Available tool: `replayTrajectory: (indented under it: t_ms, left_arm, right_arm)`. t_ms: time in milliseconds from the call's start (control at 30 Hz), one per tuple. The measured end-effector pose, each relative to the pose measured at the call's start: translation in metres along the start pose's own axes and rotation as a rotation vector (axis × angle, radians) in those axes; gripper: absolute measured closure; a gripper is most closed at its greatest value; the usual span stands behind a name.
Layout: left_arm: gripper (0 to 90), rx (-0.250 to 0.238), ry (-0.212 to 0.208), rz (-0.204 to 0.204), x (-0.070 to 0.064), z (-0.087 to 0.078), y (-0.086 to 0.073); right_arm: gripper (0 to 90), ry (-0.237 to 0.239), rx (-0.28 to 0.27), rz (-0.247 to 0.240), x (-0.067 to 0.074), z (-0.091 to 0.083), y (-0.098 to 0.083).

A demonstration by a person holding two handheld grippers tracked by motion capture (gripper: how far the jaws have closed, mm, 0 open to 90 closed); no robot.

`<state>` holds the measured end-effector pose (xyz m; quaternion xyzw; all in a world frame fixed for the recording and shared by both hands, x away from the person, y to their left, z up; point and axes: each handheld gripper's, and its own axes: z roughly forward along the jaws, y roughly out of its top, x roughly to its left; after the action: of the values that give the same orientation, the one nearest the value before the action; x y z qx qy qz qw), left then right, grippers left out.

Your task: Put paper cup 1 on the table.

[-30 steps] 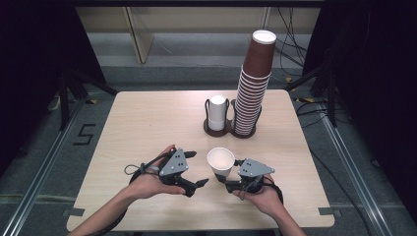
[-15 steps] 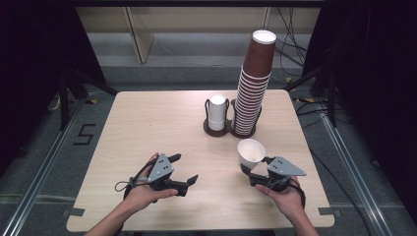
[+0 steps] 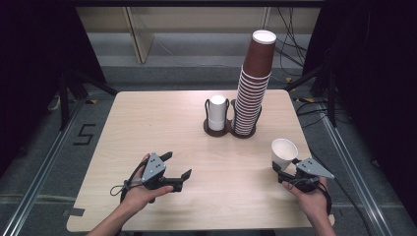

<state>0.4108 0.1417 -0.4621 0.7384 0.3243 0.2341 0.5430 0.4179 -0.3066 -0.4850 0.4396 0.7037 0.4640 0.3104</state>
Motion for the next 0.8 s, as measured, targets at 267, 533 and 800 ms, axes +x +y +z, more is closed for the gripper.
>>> replayTrajectory:
  t_ms: [267,533,800]
  left_arm:
    - [10.4,-0.002,-0.003,-0.001,0.001,0.003,-0.002]
    - [10.4,0.018,-0.005,0.004,-0.001,0.004,-0.004]
    - [10.4,0.023,-0.011,0.004,-0.002,0.005,-0.005]
  right_arm:
    - [34.0,-0.085,0.101,0.026,-0.014,0.001,-0.007]
    - [33.8,-0.105,0.168,0.019,-0.016,0.004,-0.009]
    - [33.3,-0.122,0.189,0.021,-0.017,0.005,-0.010]
